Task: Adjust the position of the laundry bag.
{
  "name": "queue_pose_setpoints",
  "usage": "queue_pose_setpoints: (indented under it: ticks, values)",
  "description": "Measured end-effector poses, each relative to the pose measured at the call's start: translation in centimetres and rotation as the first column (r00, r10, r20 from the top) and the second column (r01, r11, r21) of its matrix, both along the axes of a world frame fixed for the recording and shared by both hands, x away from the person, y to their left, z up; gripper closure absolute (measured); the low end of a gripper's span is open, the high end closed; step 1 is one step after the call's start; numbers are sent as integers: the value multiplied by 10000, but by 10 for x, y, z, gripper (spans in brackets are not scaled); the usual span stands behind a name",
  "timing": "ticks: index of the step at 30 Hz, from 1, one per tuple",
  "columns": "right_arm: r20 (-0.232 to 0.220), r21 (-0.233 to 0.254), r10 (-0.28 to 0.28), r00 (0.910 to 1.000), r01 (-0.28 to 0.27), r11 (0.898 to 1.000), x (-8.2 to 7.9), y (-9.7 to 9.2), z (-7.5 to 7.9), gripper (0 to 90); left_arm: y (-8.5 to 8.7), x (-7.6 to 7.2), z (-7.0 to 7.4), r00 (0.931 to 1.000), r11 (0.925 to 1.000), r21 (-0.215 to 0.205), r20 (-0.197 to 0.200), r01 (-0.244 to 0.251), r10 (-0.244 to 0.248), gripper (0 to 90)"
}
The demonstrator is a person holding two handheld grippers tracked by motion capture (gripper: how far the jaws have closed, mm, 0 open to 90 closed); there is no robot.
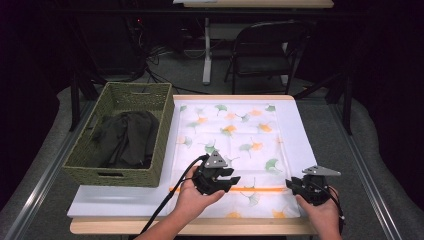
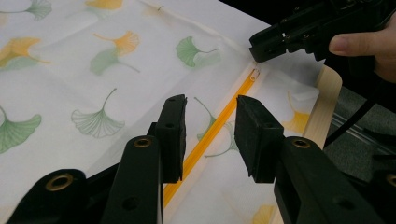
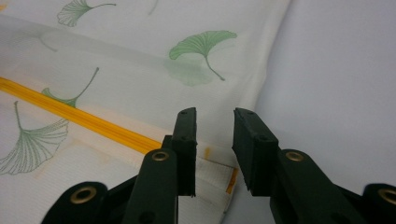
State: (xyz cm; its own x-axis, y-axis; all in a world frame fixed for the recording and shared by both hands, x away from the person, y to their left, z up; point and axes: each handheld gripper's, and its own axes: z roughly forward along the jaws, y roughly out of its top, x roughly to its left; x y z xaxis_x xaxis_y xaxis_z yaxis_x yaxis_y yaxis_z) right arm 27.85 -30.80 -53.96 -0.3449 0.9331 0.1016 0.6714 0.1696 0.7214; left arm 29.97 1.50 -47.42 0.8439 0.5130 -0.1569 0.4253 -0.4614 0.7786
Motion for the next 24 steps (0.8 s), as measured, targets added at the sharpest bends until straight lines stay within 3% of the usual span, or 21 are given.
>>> queue_pose_setpoints:
  ticks: [7,16,24]
  values:
    - [-395,183,-373,9985,380,9991,7,-9,-6,693,-14,4,-7,9999,9999,83,8,125,-125,638]
    - [-729,436,-295,9969,327,9985,9,-7,-11,662,-17,4,-14,9997,9995,176,21,261,-261,637]
    - [-724,409,-257,9970,287,9987,11,-5,-14,667,-19,6,-18,9996,9994,157,-5,296,-296,648]
